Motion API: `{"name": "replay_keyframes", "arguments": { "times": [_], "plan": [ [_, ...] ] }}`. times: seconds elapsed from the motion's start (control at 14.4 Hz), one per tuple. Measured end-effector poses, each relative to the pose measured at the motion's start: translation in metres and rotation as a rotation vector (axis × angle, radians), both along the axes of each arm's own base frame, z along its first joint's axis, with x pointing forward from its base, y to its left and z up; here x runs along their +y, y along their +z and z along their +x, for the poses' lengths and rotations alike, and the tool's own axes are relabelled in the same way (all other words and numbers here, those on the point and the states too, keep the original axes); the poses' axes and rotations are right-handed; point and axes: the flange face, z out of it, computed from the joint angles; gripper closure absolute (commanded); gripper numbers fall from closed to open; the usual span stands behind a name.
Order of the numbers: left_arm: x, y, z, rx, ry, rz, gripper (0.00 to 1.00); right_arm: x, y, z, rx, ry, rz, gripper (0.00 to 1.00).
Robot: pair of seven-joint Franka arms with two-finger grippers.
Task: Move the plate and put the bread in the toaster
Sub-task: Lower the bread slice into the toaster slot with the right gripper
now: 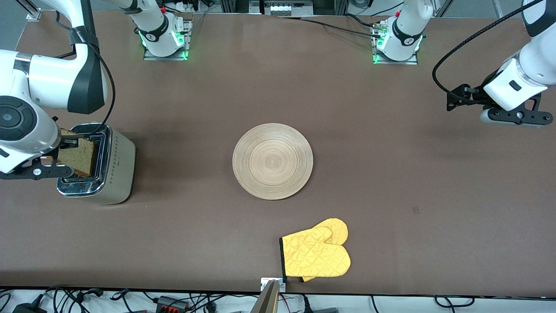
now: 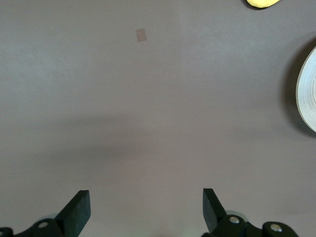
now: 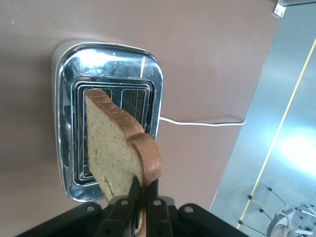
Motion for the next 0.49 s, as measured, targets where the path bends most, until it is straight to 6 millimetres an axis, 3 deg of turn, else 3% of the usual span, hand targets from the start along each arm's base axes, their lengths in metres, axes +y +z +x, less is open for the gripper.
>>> {"name": "replay_keyframes", "arguments": {
  "times": [0.49],
  "plan": [
    [-0.001, 0.000, 0.000, -0.001, -0.001, 0.000, 0.00, -0.005, -0.025, -0.006, 0.051, -0.008, -0.004, 1.00]
  ]
}}
